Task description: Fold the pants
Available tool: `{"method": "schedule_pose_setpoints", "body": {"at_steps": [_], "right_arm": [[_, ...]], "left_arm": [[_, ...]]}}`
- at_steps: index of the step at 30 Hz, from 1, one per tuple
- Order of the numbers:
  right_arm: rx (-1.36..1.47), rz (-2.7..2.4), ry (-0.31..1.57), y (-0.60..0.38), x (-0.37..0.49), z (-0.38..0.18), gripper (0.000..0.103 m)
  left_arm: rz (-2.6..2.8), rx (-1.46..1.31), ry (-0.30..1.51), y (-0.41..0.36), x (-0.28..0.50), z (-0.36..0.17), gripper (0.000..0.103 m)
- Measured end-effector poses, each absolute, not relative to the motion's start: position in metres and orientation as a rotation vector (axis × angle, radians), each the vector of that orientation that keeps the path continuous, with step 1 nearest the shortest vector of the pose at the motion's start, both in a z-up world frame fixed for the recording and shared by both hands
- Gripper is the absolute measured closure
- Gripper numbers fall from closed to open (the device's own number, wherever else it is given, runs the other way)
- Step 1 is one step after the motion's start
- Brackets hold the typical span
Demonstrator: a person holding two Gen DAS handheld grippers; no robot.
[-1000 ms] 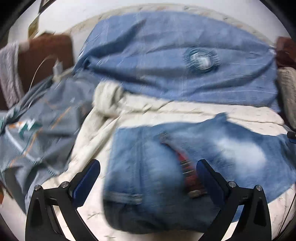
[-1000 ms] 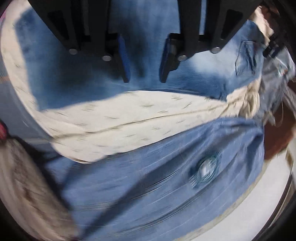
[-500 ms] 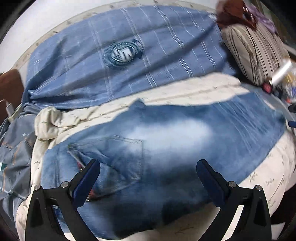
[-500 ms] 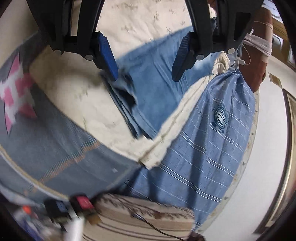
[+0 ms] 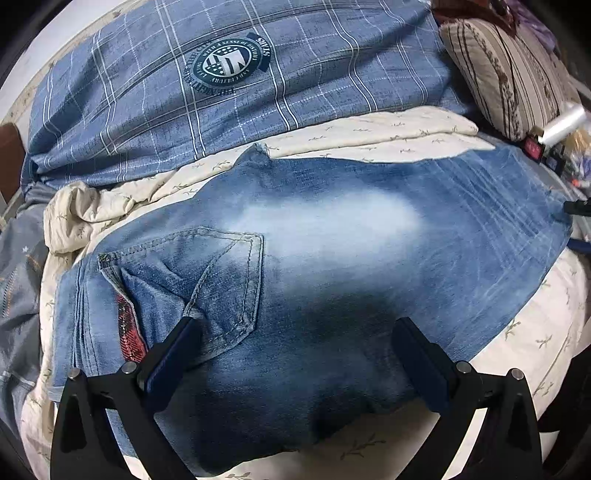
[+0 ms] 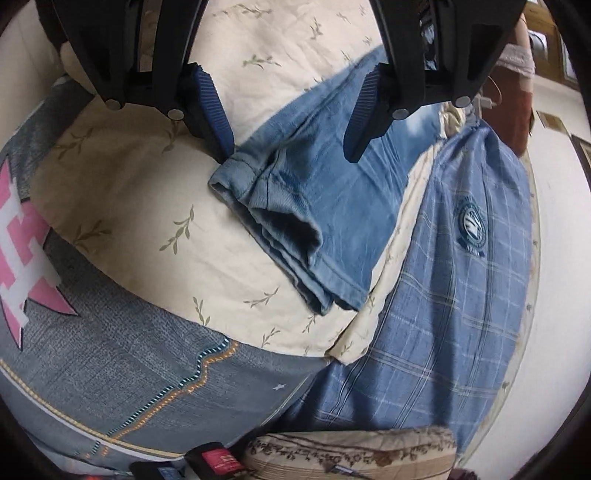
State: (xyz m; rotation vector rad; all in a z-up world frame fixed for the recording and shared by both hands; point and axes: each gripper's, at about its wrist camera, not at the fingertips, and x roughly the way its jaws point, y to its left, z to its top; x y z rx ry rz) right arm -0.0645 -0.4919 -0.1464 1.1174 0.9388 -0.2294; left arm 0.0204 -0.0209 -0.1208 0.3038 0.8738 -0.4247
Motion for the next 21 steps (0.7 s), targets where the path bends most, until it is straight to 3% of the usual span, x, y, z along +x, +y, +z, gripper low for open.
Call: {"method": "schedule_pose_setpoints", "body": {"at_steps": [2,4,5,11,21], "right_arm": [[1.106,-0.246,0.923,-0.491,-0.062,-0.146,0.041],[1.044,-0.292,0.93,-0.488,-0.058,-0.144,0.072],[1.038,-0.292,0.936,-0.487,-0.057,-0.145,0.079],[0.882,-0.311,0.881,-0.467,-0.053,-0.119,0.087],[0.593,-0.176,0.802,-0.368,-0.036,-0.051,0.089]], "left_arm": [[-0.427,0.273,0.875,-0.017,0.022,-0.118,0.0],[-0.426,0.26,0.873,-0.015,0.023,-0.118,0.0],[-0.424,0.253,0.871,-0.014,0.023,-0.117,0.0],[-0.403,0.201,0.862,-0.003,0.029,-0.111,0.0],[-0.349,0.041,0.846,0.031,0.04,-0.099,0.0]]}}
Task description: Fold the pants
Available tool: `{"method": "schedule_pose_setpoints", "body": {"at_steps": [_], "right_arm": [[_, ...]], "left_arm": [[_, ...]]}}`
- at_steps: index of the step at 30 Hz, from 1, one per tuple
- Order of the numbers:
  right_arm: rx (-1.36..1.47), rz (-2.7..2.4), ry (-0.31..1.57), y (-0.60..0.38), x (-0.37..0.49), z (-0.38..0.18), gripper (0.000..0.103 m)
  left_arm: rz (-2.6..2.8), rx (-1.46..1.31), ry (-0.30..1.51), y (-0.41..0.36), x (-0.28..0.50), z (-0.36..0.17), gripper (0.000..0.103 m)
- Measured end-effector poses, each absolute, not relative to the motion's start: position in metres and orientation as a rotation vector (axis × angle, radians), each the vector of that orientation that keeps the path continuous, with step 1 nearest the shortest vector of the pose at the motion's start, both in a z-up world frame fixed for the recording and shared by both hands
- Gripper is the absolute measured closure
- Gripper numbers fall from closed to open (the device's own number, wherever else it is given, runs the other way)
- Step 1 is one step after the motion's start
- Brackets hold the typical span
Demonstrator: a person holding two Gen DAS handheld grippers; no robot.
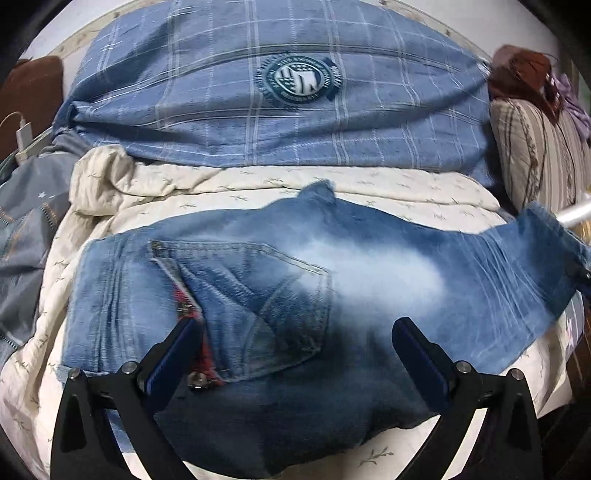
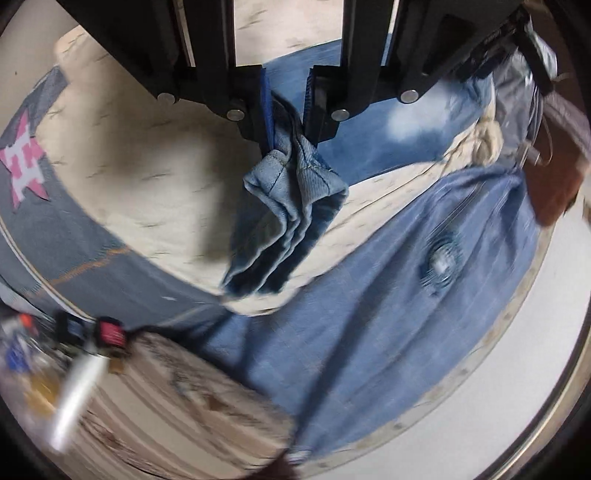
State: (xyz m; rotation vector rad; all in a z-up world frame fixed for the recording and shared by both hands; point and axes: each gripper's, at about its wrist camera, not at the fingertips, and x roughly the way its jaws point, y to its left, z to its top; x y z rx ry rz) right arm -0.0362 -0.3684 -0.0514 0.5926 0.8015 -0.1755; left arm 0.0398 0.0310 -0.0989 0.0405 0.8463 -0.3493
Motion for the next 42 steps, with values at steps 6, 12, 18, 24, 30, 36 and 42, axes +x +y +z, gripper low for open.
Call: {"method": "schedule_pose_setpoints", "body": {"at_steps": [6,12,18,24,30,36,42], "right_arm": [[0.484,-0.056,0.855,-0.302,-0.018,-0.048,0.089],[0.449,0.049,1.001,-0.242,-0.004,-0.082,0.085],[0.354,0.099,1.071,-0.214,-0.004,-0.112,0.076],[0.43,0.363,1.023,-0.23,-0.023,-0.084,0.033],[0.373,0.224,0.965,-0.262,-0.024,-0.085,0.069],[0.356,0.176,1.004,-0.269,-0.014,-0.108,0.074],[0.388,0.211,1.052,-0.27,-0.007,-0.117,0.074]], "left_arm": [[-0.296,-0.013,0.82,0.048,0.043,-0.093,0.0],[-0.268,-0.025,0.78,0.059,0.041,-0.086,0.0],[-0.288,-0.017,0.756,0.059,0.039,-0.084,0.0],[-0.332,-0.029,0.779,0.046,0.043,-0.08,0.0],[-0.388,-0.014,0.826,0.0,0.063,-0.072,0.0],[-0.418,0.132,0.839,-0.074,0.08,-0.077,0.0],[-0.314,0.352,0.958,-0.12,0.11,-0.119,0.0]]}}
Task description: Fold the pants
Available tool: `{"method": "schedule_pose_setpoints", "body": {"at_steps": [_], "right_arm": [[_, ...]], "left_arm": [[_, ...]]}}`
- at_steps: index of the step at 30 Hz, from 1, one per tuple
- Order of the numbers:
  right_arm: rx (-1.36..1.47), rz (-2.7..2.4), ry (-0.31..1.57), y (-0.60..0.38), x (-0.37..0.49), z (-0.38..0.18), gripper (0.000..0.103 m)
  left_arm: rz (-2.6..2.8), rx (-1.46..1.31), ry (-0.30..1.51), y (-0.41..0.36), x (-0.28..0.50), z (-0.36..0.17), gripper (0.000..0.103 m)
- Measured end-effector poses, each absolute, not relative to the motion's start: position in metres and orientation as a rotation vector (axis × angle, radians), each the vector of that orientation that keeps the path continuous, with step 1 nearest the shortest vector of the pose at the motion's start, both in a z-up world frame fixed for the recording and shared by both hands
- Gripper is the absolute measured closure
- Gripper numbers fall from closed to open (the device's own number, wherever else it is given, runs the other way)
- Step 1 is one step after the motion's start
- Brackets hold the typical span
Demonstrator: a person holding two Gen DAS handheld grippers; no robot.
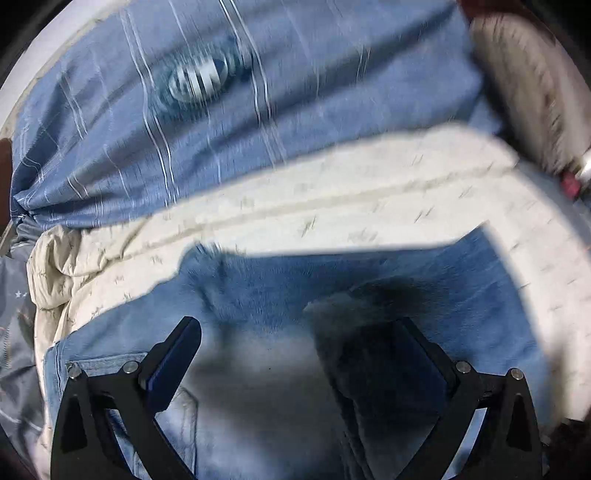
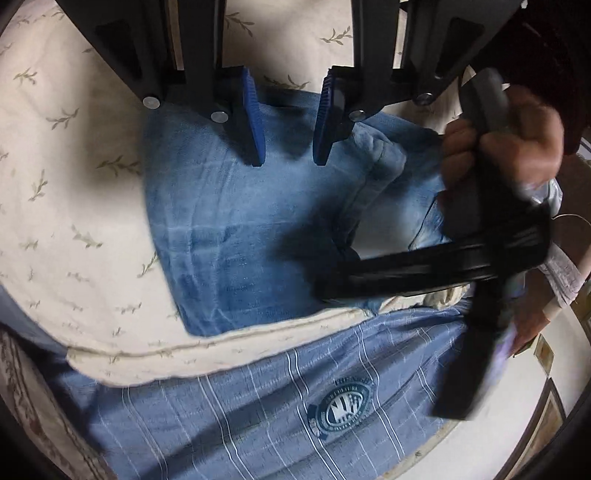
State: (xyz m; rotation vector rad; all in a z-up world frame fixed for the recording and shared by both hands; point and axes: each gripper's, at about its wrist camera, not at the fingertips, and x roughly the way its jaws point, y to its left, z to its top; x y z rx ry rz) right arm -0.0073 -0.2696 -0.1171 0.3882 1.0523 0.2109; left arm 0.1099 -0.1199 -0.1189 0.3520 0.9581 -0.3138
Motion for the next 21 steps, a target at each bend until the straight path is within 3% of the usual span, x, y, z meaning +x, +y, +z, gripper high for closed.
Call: {"method": "schedule_pose_setpoints", "body": {"at_steps": [9,16,21], "right_arm": [[0.474,0.245,1.057,-0.279,-0.005,-0.122,0.073],[0.498,0.227,0.956,-0.291,-0.014,-0.101,0.073],[0.537,0.128,0.893,-0.307,-0.016,-0.093,0.073]], "left_arm": [[-0.3,0.276,1.049,-0.121,0.133,-0.124,0.0],[-0.369,0.144,0.965,-0.068,0.092,-0.083,0.0],[-0.411,0.222,0.988,-0.063,0.057,-0.094,0.0]]}}
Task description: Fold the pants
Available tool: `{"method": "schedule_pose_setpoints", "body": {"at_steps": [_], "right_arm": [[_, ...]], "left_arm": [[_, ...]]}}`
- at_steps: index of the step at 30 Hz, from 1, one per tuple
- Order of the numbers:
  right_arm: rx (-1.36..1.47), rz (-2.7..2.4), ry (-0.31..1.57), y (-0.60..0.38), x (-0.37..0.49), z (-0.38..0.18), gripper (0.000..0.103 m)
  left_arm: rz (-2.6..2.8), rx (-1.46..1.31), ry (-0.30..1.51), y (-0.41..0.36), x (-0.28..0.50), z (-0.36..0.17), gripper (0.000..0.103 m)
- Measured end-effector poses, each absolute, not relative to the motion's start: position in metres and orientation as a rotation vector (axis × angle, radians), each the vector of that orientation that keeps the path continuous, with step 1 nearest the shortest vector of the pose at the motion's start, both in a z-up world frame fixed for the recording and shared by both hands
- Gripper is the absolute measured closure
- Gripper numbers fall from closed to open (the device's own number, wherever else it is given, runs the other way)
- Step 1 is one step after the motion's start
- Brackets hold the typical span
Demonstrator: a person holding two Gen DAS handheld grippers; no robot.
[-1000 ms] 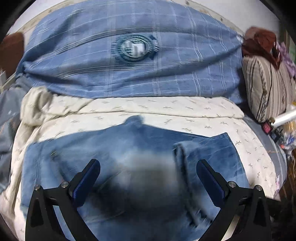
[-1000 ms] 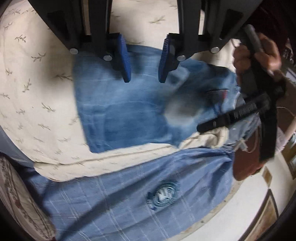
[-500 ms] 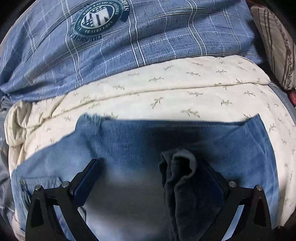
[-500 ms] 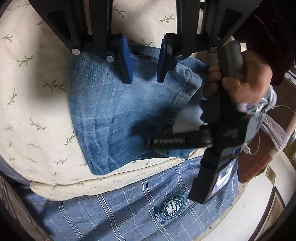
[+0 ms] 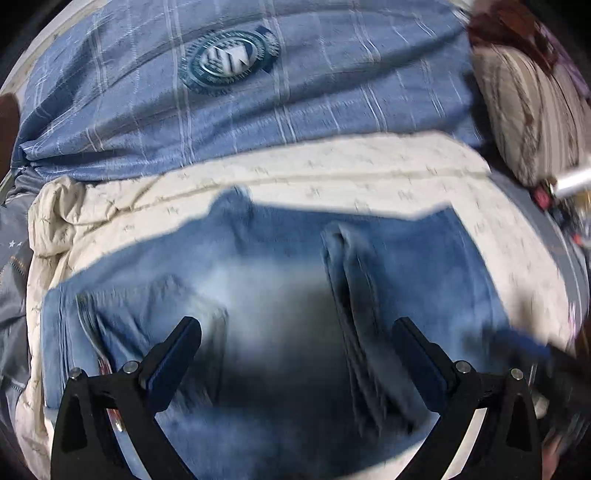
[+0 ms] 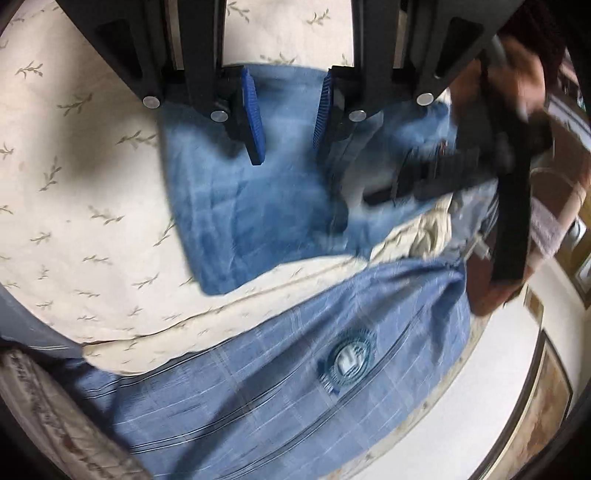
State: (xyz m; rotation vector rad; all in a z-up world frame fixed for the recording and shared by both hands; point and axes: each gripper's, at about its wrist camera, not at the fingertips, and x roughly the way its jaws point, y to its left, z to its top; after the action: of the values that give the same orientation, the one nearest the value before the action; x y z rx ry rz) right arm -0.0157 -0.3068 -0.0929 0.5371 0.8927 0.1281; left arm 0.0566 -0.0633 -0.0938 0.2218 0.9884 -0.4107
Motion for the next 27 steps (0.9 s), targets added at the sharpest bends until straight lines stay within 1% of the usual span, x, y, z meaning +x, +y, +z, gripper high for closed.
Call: {"method": "schedule_pose_setpoints", "body": {"at_steps": [5,8,13,17,19,21,23,27], "right_arm": [[0.521,0.067,0.922,-0.306,-0.015,-0.103,0.073],[0.527,0.054,1.001,-0.309,-0.005,-0.119,0.073],[0.575,0.064,0.999,-0.316,-0.008,-0.118,0.073],[0.531,0.047,0.955,-0.319,-0.001,-0.095,0.073],[0.508,0.057,0.906,-0.32,0.012,-0.08,0.073],[0.468,0.041,0.899,-0.318,0.031,-0.075,0.073],[0.444,0.028,0.926,-0.317,0.054,-0.08,0.073],[0.41,0.033,1.079,-0.307,0.095,-0.117,0.073]], "left_arm": [[-0.391,0.344,0.961,-0.069,0.032,-0.114,0.0],[-0.393,0.295,0.988,-0.061,0.034,-0.121,0.0],[-0.416,0.253,0.96,-0.054,0.031,-0.122,0.0],[-0.453,0.214,0.94,-0.046,0.028,-0.121,0.0],[-0.459,0.217,0.943,-0.046,0.028,-0.122,0.0],[-0.464,0.21,0.953,-0.051,0.032,-0.123,0.0],[-0.469,0.19,0.965,-0.05,0.033,-0.123,0.0],[-0.473,0.195,0.964,-0.05,0.036,-0.124,0.0]]}}
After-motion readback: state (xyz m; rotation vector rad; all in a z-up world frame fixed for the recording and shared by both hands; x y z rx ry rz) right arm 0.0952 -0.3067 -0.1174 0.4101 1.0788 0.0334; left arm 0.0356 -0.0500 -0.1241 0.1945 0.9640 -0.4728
